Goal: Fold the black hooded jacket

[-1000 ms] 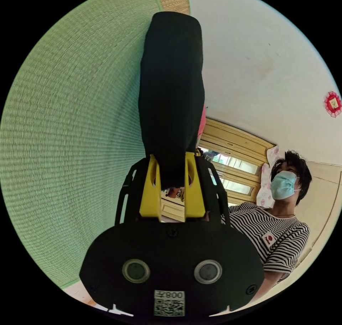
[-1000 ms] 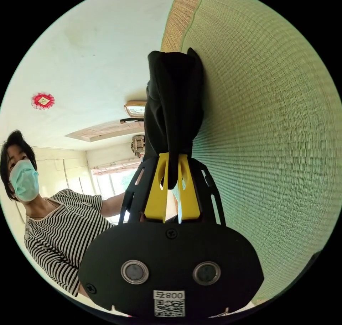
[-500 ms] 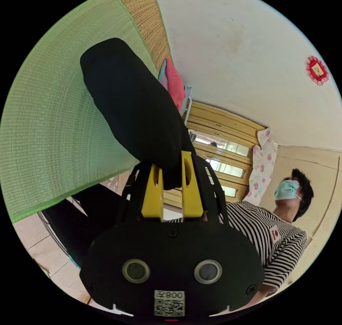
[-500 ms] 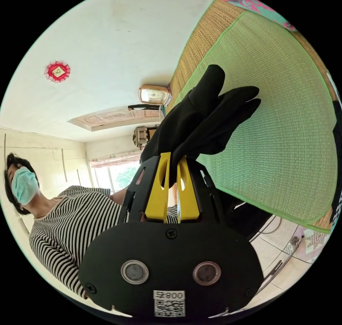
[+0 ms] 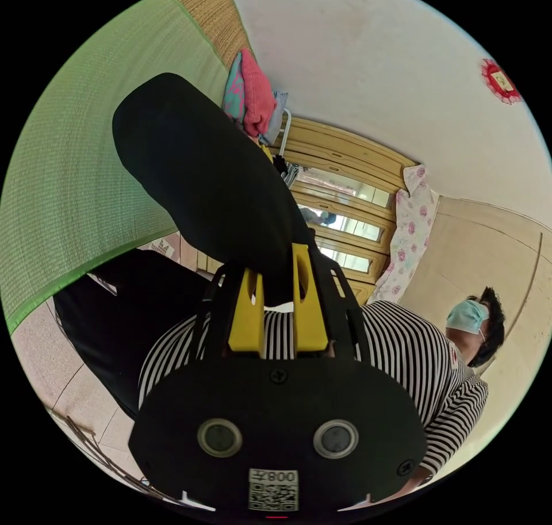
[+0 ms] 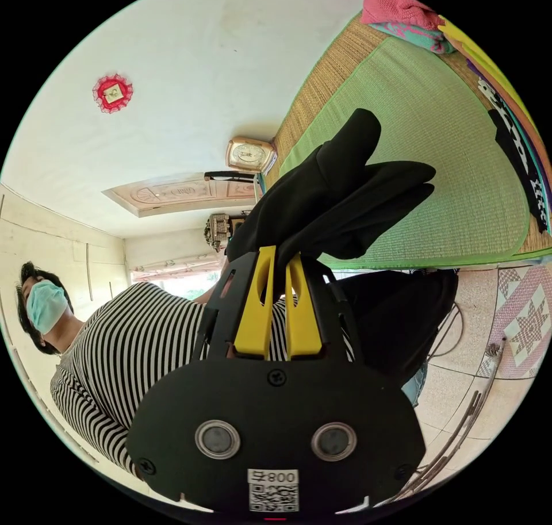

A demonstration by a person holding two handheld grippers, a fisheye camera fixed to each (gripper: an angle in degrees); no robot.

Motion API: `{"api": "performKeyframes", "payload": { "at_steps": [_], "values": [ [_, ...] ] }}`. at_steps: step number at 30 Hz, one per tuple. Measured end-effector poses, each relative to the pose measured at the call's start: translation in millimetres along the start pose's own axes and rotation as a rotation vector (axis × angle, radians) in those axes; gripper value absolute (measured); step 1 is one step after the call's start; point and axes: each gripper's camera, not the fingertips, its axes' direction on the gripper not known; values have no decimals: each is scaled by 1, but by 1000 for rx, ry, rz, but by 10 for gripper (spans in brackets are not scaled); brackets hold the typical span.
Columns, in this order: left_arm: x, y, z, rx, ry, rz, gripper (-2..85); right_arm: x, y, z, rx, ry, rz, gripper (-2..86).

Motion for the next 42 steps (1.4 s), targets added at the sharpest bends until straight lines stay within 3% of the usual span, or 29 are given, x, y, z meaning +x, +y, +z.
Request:
{"api": "performKeyframes", "payload": {
  "at_steps": [12,25,30,33,38,42],
  "values": [
    [98,-85,91,71,-10,136,91,-93,-49,-117,-8,23,-203,0],
    [279,-317,279,211,-43,507,93,-242,-225,-362,85,153,-581,2],
    [282,-388,354,225,-128,527,99,-231,-272,-422,106,215,-530,5],
    [250,-425,400,224,-189,436,103,-190,-300,-438,88,248,-408,7],
    [160,-461,464,191,-338,83,112,-106,-329,-426,-32,327,-116,10],
    [154,-465,491,193,-271,94,123,-97,-323,-444,19,205,-78,13]
  ]
}}
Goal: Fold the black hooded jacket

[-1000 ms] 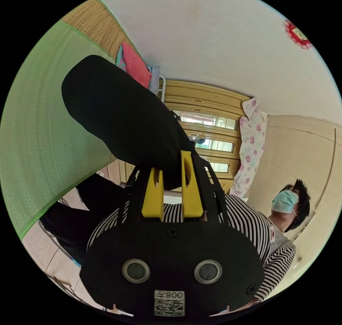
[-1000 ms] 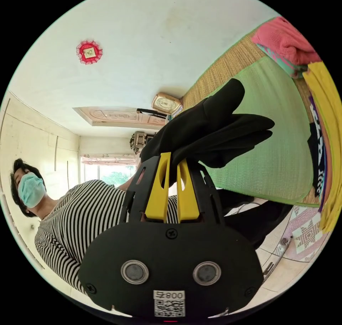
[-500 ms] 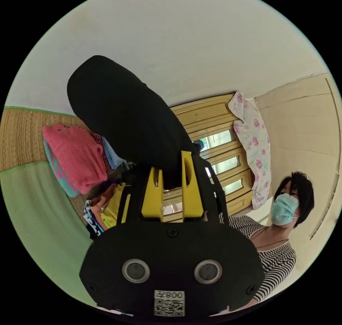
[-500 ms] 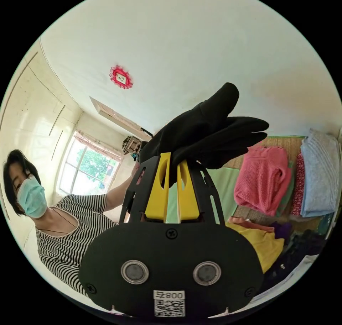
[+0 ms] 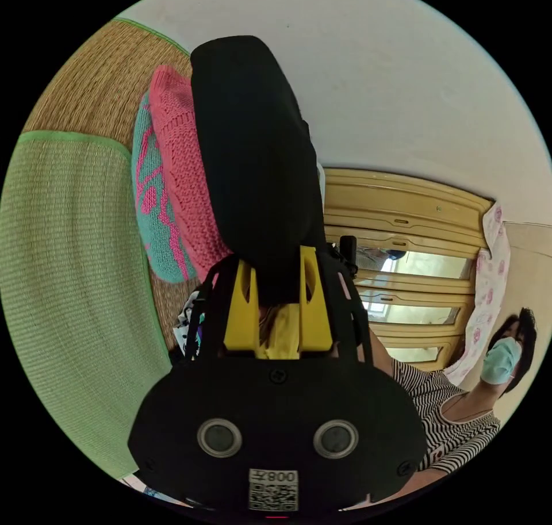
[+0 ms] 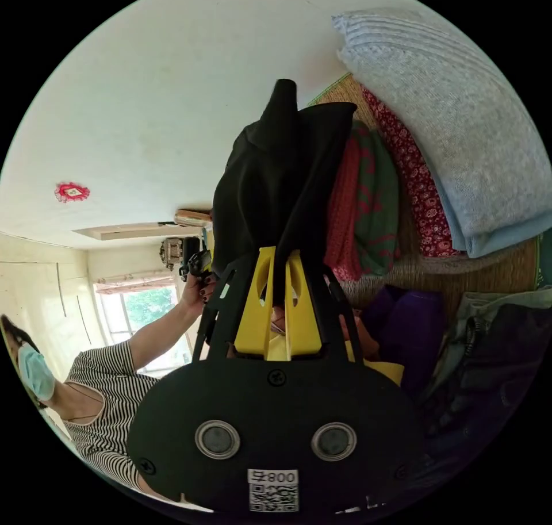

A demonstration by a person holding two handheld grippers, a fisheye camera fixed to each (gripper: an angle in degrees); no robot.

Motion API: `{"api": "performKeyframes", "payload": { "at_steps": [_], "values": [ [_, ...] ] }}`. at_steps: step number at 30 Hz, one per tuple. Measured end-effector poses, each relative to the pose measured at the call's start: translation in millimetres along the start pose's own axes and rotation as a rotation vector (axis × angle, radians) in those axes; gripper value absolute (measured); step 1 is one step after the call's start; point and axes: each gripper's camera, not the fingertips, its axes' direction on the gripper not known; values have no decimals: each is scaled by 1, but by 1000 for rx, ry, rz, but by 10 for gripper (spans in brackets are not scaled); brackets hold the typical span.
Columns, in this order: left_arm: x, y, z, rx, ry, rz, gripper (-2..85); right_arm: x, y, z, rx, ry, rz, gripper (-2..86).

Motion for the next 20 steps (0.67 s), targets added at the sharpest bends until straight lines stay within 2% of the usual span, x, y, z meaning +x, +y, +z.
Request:
{"api": "performKeyframes", "payload": {
  "at_steps": [4,12,16,20],
  "values": [
    [27,-7,21,3,2,22,140,-40,4,-38,46,172,-55,14],
    [113,-4,37,80,-272,188,120,-169,19,-78,238,599,-281,2],
    [158,-17,68,74,-289,343,88,-208,15,-77,296,603,-376,0],
    [177,-35,132,-73,-468,426,60,-219,-7,-57,214,669,-402,0]
  ]
}}
